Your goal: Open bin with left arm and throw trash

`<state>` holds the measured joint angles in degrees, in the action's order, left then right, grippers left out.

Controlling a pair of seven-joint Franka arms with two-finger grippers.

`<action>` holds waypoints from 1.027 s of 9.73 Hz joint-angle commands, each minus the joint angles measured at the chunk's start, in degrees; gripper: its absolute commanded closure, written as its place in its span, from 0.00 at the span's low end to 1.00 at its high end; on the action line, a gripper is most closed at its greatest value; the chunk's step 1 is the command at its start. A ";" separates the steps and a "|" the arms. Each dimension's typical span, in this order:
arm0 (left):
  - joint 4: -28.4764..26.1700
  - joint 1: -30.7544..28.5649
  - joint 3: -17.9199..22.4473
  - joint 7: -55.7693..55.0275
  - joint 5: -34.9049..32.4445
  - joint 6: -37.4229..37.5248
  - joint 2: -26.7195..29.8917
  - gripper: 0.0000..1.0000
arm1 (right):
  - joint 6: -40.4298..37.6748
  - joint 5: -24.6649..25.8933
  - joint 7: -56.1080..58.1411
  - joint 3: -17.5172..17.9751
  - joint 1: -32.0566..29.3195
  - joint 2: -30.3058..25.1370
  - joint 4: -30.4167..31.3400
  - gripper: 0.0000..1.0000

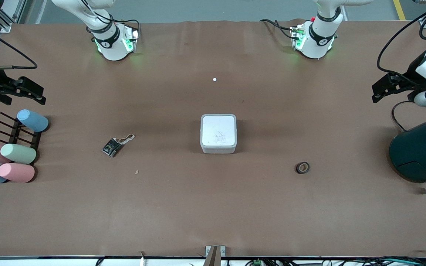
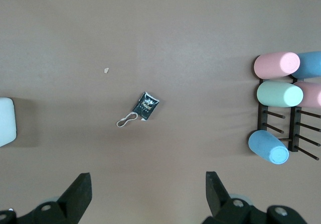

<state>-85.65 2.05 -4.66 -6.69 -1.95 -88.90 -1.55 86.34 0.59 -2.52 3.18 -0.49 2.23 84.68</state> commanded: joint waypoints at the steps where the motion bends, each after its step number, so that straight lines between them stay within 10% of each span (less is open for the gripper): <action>1: 1.19 -0.12 0.00 0.02 0.01 0.66 -0.56 0.00 | -0.12 -1.38 0.50 -0.10 -0.39 0.05 -0.13 0.00; 5: 0.92 3.82 -2.80 0.53 0.72 3.11 -2.14 0.08 | -0.04 -2.17 -2.13 -0.02 0.49 2.50 2.66 0.00; 7: 1.18 8.47 -7.01 -0.60 4.83 0.77 -7.73 0.82 | 8.53 -7.07 -2.75 -0.10 0.50 6.62 7.84 0.00; 10: 1.63 18.49 -8.61 -5.06 5.29 -18.52 -20.12 1.00 | 16.89 -8.33 -3.02 -0.19 -1.00 12.17 16.43 0.01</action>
<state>-86.12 18.44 -13.12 -10.36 2.42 -102.68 -16.34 99.78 -6.16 -4.64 2.83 -0.69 14.06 96.31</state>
